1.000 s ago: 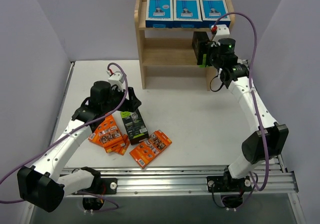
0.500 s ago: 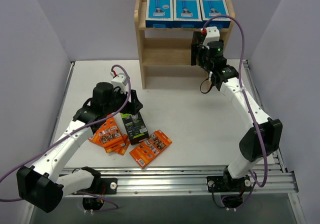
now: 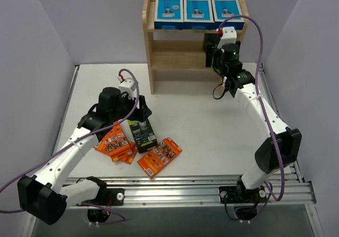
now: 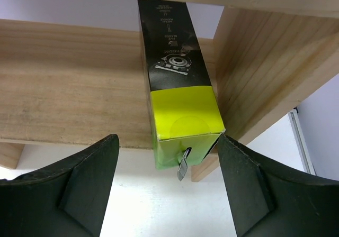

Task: Place and organize the shaving razors onto the shelf
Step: Place the shaving razor onto shelf

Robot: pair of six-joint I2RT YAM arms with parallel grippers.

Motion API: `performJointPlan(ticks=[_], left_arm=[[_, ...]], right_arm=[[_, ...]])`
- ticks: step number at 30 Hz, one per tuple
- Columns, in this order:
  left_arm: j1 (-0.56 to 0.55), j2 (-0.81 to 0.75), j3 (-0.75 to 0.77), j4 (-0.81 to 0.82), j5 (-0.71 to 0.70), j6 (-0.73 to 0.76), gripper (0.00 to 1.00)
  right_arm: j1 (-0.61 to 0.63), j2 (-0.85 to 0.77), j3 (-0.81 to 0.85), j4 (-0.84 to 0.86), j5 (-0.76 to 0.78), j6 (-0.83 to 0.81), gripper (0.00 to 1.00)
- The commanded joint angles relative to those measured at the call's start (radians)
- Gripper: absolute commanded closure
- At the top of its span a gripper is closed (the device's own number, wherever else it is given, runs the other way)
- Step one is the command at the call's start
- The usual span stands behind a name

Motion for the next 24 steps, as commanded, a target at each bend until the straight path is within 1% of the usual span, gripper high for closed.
performJointPlan(ticks=[1, 19, 22, 24], left_arm=[[-0.008, -0.020, 0.052, 0.002, -0.008, 0.019, 0.15], [-0.015, -0.003, 0.057, -0.008, -0.009, 0.025, 0.15], [-0.015, 0.000, 0.058, -0.008, -0.009, 0.025, 0.15], [-0.015, 0.002, 0.058, -0.009, -0.009, 0.025, 0.15]], right_arm=[[-0.007, -0.035, 0.003, 0.048, 0.030, -0.016, 0.30], [-0.046, 0.075, 0.084, 0.068, -0.010, -0.027, 0.28], [-0.049, 0.081, 0.083, 0.073, -0.016, -0.022, 0.32], [-0.052, 0.083, 0.081, 0.075, -0.029, -0.019, 0.38]])
